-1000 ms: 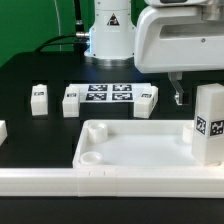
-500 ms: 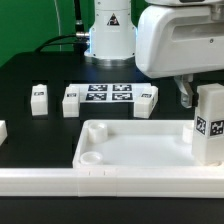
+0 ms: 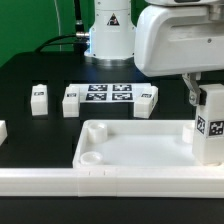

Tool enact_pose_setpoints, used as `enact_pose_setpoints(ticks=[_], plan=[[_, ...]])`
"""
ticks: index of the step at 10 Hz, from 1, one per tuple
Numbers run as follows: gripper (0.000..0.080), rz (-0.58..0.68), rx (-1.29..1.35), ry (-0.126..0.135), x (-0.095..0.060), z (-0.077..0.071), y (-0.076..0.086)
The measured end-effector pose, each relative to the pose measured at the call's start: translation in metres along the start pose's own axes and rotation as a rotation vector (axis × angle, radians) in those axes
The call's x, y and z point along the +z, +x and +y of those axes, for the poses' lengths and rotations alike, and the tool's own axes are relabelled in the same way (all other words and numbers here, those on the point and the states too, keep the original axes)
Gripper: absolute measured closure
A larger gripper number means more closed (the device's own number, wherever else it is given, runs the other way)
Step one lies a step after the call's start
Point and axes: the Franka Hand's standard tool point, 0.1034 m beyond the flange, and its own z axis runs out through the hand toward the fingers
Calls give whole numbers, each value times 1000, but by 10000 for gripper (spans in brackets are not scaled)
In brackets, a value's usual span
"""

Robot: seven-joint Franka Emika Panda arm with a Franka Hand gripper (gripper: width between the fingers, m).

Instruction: Assemble desk

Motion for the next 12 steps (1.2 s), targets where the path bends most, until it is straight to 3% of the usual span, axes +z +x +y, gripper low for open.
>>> enact_pose_setpoints(ticks=[6, 12], plan=[[510, 7, 598, 35, 1, 3, 1], [509, -13, 1100, 49, 2, 2, 1]])
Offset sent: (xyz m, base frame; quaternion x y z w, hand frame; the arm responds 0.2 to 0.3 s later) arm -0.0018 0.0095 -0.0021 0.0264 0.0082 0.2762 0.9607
